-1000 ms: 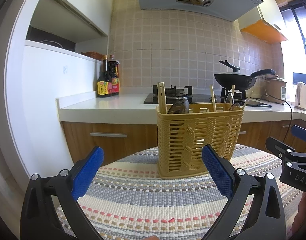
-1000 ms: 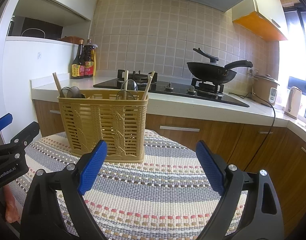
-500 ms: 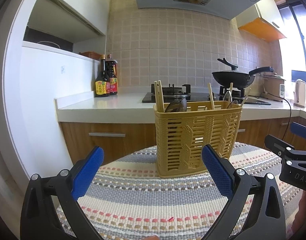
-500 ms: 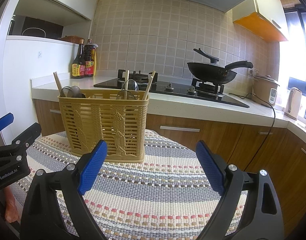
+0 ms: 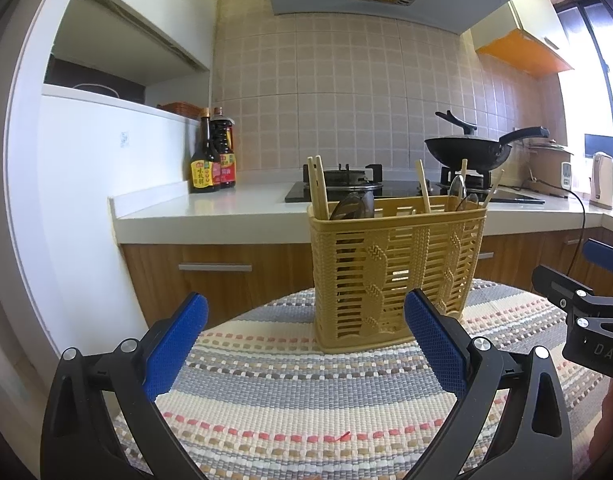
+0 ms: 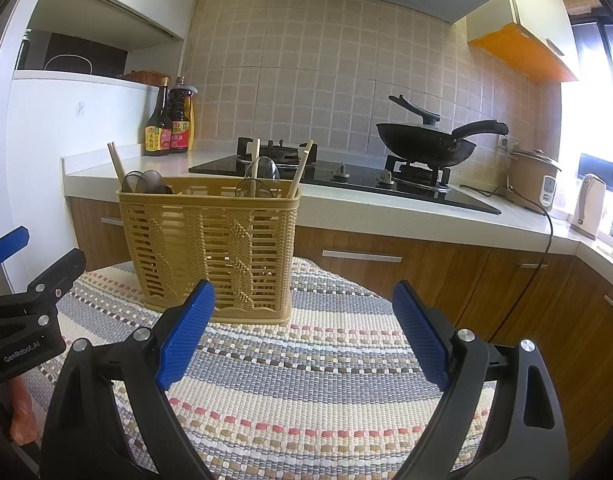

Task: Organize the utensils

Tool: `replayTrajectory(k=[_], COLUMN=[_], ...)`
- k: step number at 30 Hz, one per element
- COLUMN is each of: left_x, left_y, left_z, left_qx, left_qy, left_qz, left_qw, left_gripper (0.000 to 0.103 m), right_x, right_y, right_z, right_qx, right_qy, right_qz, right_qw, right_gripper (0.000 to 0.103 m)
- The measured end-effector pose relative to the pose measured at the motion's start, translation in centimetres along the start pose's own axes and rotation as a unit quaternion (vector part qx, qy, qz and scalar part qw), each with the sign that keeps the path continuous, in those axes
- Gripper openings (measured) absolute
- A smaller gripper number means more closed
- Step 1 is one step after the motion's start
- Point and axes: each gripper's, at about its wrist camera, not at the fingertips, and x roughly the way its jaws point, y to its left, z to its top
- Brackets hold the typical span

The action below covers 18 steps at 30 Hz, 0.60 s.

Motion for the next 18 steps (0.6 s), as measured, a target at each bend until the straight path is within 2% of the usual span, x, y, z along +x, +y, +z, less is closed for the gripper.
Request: replayTrajectory(k=[12, 18], left_x=[0.07, -0.16], left_y=[-0.07, 0.55], left_z=[-0.12, 0.0], left_qx=[0.007, -0.011], left_qy=[-0.003, -0.006], left_qz=[0.006, 0.01], left_qw=[1.0, 0.9999], left_gripper=[0.096, 0.096], right_x=[0.04, 0.16], right_y=[-0.06, -0.3], right_z=[-0.03, 0.0], right_qx=[0.002, 0.005], right_qy=[0.002, 0.004], right_qz=[-0.001, -0.004], right_qw=[1.0, 1.0], right_gripper=[0.086, 0.086])
